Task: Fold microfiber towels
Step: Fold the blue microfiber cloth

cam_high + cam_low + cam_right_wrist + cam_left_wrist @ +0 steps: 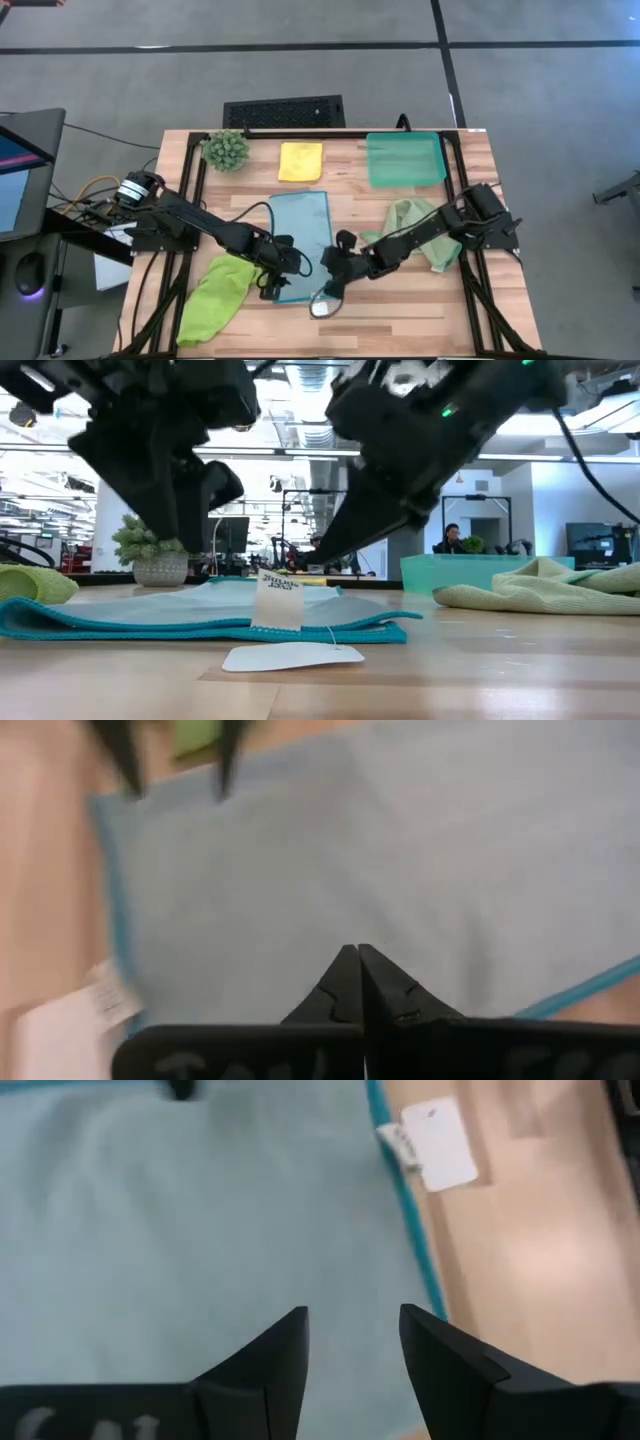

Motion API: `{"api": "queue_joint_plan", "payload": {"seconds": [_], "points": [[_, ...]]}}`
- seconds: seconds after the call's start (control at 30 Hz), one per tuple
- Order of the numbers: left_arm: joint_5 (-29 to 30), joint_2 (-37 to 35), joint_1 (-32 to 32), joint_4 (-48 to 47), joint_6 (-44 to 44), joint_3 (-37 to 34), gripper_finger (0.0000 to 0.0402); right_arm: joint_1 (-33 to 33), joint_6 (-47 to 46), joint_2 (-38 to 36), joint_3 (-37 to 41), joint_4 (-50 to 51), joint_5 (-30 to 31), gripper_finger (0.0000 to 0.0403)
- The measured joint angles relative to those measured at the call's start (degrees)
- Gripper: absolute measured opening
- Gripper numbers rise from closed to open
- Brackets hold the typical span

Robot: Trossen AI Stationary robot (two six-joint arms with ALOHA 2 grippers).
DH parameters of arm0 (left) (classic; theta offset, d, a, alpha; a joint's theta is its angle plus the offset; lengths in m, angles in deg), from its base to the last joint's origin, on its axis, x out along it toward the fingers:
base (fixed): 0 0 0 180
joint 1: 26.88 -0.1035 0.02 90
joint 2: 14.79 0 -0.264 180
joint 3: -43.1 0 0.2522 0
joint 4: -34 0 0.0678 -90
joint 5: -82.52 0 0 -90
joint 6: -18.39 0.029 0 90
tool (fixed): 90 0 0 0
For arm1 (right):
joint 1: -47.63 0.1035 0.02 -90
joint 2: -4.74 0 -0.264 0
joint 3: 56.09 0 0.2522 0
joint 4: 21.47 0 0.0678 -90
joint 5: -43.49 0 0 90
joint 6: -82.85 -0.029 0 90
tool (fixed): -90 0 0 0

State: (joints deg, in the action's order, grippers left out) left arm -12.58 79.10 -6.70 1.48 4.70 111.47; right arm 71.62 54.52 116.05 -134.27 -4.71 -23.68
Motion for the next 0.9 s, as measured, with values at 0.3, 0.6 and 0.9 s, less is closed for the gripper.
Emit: {"api": "queue_joint_plan", "payload": {"seconds": [0.3, 0.6, 0.9], "points": [[0.0, 0.65, 8.13, 1.54, 0.96, -0.02, 0.015, 9.54, -5.71, 0.0, 0.02, -0.01, 2.19, 0.0008], [13.35, 2.58, 15.31, 2.3, -0.47, 0.02, 0.015, 12.87, -4.87, 0.63, 0.06, 1.53, 3.49, 0.0047], [11.56, 7.21, 15.42, 1.21, -3.52, 0.02, 0.015, 12.63, -1.72, 0.63, 0.04, 4.86, 3.26, 0.0091]]}}
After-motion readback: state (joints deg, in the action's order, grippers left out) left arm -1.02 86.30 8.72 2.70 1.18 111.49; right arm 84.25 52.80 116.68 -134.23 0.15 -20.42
